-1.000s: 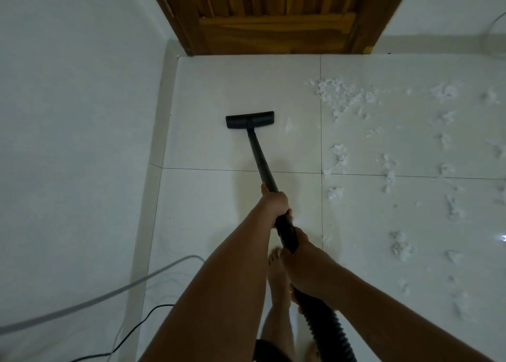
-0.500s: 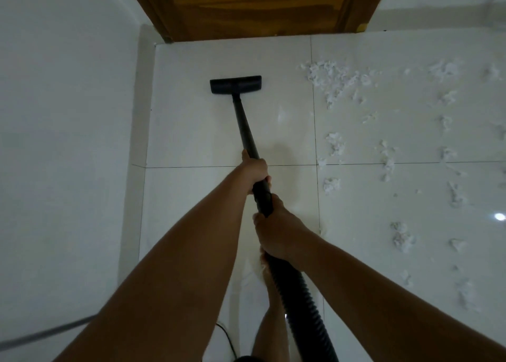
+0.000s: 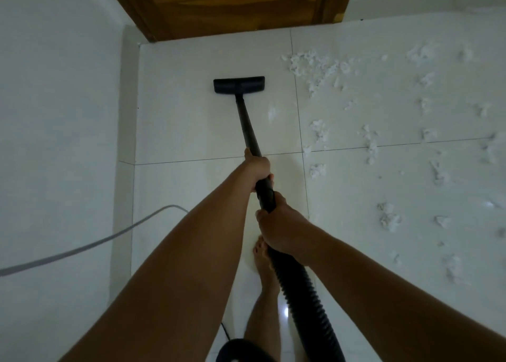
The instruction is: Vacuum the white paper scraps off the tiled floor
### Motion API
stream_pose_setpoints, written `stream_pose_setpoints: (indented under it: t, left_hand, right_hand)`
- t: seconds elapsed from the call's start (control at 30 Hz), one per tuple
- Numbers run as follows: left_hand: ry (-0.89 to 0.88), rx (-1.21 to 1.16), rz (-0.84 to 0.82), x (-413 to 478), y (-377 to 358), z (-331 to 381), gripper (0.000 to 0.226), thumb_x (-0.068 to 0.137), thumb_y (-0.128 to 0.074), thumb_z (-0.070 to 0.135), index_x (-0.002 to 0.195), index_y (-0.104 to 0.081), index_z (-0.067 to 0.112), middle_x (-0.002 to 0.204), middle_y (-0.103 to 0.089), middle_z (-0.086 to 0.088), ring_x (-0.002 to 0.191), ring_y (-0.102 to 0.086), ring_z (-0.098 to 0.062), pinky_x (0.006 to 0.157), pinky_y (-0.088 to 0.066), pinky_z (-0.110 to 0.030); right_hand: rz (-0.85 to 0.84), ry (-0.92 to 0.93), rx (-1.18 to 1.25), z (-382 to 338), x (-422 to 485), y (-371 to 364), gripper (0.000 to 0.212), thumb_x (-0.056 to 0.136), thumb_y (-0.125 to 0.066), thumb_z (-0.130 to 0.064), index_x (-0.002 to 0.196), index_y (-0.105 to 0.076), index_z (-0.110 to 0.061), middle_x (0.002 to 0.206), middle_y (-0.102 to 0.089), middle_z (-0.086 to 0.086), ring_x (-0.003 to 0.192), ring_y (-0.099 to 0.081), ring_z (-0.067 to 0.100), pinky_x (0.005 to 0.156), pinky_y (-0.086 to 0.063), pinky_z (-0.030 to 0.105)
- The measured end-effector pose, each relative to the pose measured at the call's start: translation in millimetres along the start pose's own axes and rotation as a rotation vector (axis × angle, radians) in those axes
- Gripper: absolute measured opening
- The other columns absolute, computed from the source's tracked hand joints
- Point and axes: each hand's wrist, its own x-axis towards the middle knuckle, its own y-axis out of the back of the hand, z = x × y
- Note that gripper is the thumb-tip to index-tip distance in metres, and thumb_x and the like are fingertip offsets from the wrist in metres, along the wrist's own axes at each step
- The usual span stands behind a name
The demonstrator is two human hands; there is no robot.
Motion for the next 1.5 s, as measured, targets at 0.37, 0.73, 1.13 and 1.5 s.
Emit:
stream_pose_setpoints:
  t: [0.37,0.73,1.13,1.5]
  left_hand:
    - [0.004,0.001,-0.016,-81.8,-73.0,-139.8,0.071,0.108,-0.037,0.020,0.162,0.004,0.041,0.077,-0.059,-0.011,0.054,-0.054,-0.016,0.052,-0.054,-0.030]
    - [0.027,0.048,-0.049,-159.5,-128.4,-281.5,0.066,0.109,-0.038,0.025,0.162,0.001,0.037,0.104,-0.060,-0.018,0.077,-0.059,-0.024,0.089,-0.059,-0.043]
    - [0.026,0.014,-0.063,-200.7,-152.7,-405.5,0.065,0.110,-0.036,0.027,0.162,0.001,0.040,0.083,-0.056,-0.014,0.059,-0.053,-0.018,0.086,-0.058,-0.042]
    - [0.022,0.046,-0.055,-228.6,-182.4,-494.8,0.066,0.110,-0.036,0.026,0.161,0.002,0.040,0.078,-0.056,-0.014,0.060,-0.055,-0.019,0.086,-0.061,-0.044]
  right_hand:
    - [-0.056,-0.046,-0.007,145.7,-92.3,-19.3,0.059,0.105,-0.042,-0.021,0.157,-0.019,-0.034,0.121,-0.063,0.023,0.066,-0.064,0.027,0.068,-0.062,0.042]
    - [-0.034,-0.035,-0.110,290.6,-165.0,-59.6,0.065,0.105,-0.044,-0.025,0.160,-0.011,-0.031,0.120,-0.064,0.022,0.068,-0.065,0.022,0.055,-0.059,0.031]
    - [0.008,0.002,-0.259,400.5,-222.3,-119.0,0.049,0.107,-0.038,-0.017,0.155,-0.029,-0.006,0.147,-0.046,0.021,0.117,-0.060,0.037,0.101,-0.051,0.048]
    - [-0.011,0.001,-0.176,497.1,-244.9,-154.1,0.062,0.105,-0.045,-0.024,0.160,-0.016,-0.025,0.128,-0.060,0.020,0.100,-0.067,0.031,0.069,-0.054,0.034]
